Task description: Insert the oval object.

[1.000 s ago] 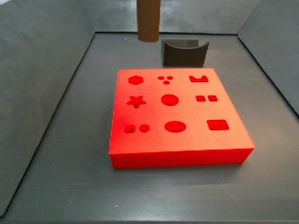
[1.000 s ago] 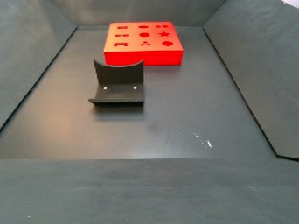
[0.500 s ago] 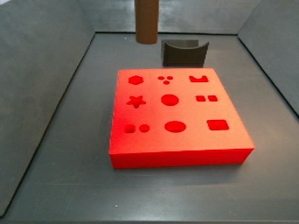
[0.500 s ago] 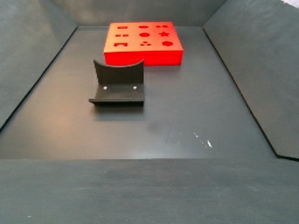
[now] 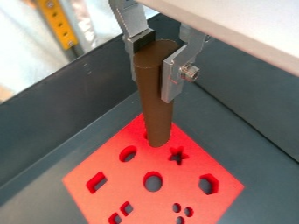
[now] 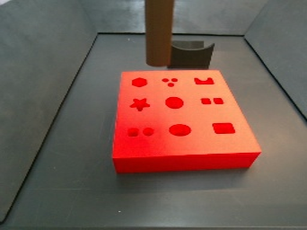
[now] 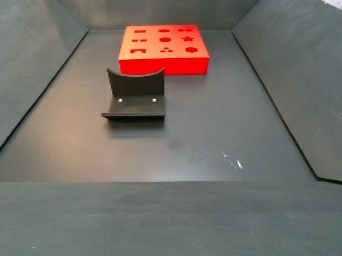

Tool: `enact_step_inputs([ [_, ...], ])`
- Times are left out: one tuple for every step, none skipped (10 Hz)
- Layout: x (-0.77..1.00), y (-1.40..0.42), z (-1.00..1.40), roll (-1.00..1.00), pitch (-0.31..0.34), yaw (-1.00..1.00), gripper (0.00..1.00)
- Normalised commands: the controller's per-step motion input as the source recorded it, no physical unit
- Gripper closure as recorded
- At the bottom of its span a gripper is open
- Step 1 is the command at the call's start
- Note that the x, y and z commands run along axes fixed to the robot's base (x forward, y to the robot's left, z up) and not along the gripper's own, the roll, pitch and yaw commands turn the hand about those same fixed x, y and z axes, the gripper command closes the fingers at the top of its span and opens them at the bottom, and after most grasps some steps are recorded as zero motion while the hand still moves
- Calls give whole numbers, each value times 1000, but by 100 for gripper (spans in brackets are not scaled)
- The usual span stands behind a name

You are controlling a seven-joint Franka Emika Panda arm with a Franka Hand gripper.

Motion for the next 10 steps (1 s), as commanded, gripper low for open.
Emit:
enact_step_inputs([
  [14,-180,-80,67,0,217,100],
  [-46,-60,0,0,-3,71,100],
  [0,-29,-83,-39,-30,0,100],
  [83,-206,-166,-151,-129,-14,100],
  [157,-337,-286,-239,-181,26,100],
  [114,-400,-331,-169,-141,14,100],
  [217,-280,-311,-23,-69,137,100],
  [314,-77,-297,54,0,374,100],
  [209,0,-103,159,0,489,100],
  [309,-240,-34,176,30,194,100],
])
